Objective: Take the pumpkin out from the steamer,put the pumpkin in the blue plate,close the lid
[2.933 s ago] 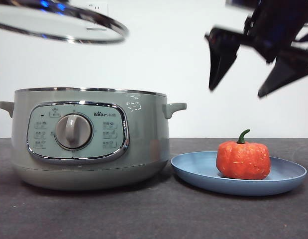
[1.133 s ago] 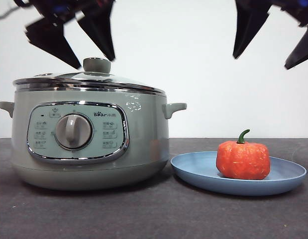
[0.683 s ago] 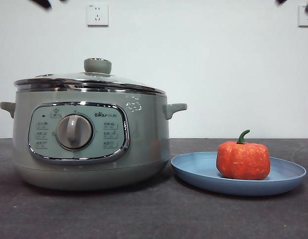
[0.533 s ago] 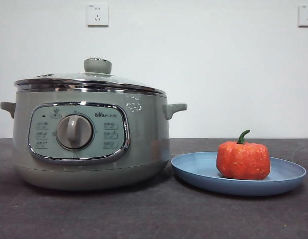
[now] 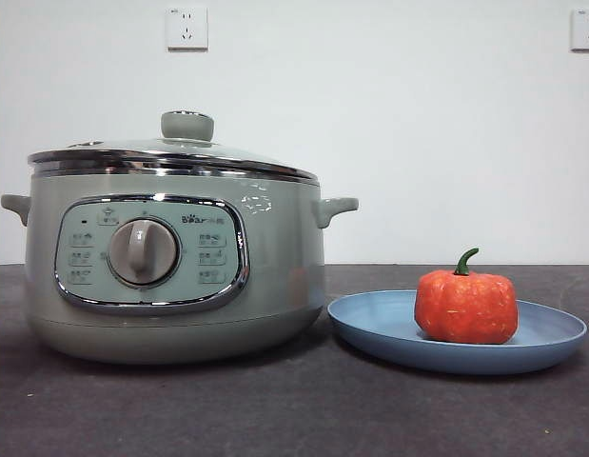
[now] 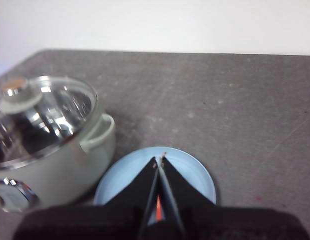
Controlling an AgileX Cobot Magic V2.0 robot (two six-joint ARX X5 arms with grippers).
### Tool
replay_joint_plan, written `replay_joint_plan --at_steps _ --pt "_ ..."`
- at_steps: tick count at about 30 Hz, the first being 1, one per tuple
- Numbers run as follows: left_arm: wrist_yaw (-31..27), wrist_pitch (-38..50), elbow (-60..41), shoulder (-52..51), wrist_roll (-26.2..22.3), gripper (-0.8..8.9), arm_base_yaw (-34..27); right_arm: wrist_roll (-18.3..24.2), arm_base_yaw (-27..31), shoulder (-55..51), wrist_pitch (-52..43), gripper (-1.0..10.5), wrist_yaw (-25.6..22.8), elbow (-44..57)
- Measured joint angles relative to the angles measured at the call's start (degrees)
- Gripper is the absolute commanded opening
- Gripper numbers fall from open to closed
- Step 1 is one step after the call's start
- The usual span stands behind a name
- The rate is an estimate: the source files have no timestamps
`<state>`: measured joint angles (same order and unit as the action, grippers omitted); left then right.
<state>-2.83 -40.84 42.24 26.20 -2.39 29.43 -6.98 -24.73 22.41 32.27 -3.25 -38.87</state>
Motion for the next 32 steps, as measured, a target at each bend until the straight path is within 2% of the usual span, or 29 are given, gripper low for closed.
replay_joint_plan --at_steps 6,19,23,27,32 --pt "0.00 -3.74 0.02 0.74 0.52 -0.04 0.00 -3.78 -0.02 0.50 0.11 -0.2 0.00 0.00" --pt "0.26 -4.15 0.00 -1.51 0.50 -0.03 -1.05 -4.42 -0.02 0.61 0.50 -0.2 0.04 0.00" --pt "3.41 -3.17 -0.20 -8.31 0.31 -0.03 -6.67 -4.42 -0.02 0.61 0.50 -0.2 0.04 0.00" --pt "4.50 9.01 -4.09 -17.00 0.31 -0.03 -15.30 -4.42 -0.02 0.61 0.50 -0.2 0.04 0.00" --pt "4.57 21.77 -15.43 -24.22 0.00 -0.04 -24.50 -4.42 -0.02 0.61 0.50 -0.2 0.04 0.00"
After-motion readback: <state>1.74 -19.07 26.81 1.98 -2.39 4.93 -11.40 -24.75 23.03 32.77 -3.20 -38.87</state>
